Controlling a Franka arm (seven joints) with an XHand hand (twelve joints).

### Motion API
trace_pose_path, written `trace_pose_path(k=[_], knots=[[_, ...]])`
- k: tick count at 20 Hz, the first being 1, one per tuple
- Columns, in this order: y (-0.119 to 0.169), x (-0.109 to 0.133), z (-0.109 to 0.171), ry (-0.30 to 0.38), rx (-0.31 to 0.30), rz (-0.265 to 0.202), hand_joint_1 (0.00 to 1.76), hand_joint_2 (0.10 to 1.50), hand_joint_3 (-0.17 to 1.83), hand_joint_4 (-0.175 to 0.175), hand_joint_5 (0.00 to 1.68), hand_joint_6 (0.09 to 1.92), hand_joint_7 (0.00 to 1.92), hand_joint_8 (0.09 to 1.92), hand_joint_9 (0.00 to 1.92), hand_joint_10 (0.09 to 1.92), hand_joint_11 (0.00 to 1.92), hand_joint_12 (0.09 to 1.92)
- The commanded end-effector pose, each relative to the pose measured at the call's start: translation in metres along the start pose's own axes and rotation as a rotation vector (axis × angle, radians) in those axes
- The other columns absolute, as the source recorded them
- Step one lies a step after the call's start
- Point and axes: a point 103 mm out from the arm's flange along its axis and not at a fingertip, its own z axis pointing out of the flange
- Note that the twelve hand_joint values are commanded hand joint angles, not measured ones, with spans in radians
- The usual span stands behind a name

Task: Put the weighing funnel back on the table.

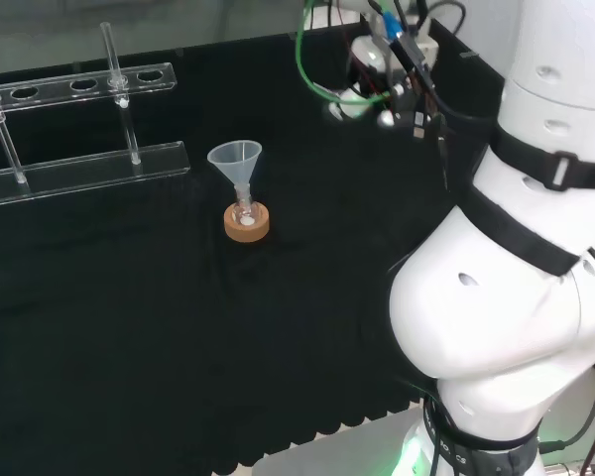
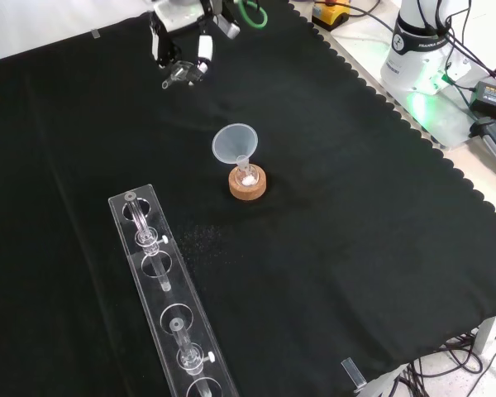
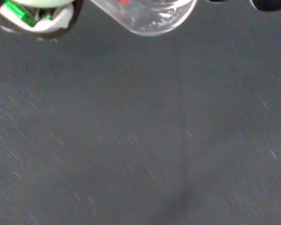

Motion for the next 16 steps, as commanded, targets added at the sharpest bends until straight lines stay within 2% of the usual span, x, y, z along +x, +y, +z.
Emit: trace_pose_path(k=[1, 5, 9, 11, 16], knots=[[-0.012, -0.027, 0.048, -0.061, 0.067, 0.047, 1.21, 0.52, 0.86, -0.175, 1.36, 0.62, 1.71, 0.39, 1.75, 0.09, 1.63, 0.63], [-0.016, -0.006, 0.061, -0.121, 0.087, 0.054, 1.21, 0.52, 0.86, -0.175, 1.36, 0.61, 1.71, 0.39, 1.75, 0.09, 1.63, 0.63], [-0.019, 0.005, 0.070, -0.161, 0.112, 0.057, 1.21, 0.52, 0.86, -0.175, 1.36, 0.61, 1.71, 0.39, 1.75, 0.09, 1.63, 0.63], [-0.019, 0.007, 0.075, -0.175, 0.125, 0.055, 1.21, 0.52, 0.86, -0.175, 1.36, 0.61, 1.71, 0.39, 1.75, 0.09, 1.63, 0.63], [-0.024, 0.004, 0.089, -0.166, 0.134, 0.089, 1.21, 0.52, 0.86, -0.175, 1.36, 0.61, 1.71, 0.39, 1.75, 0.09, 1.63, 0.63]])
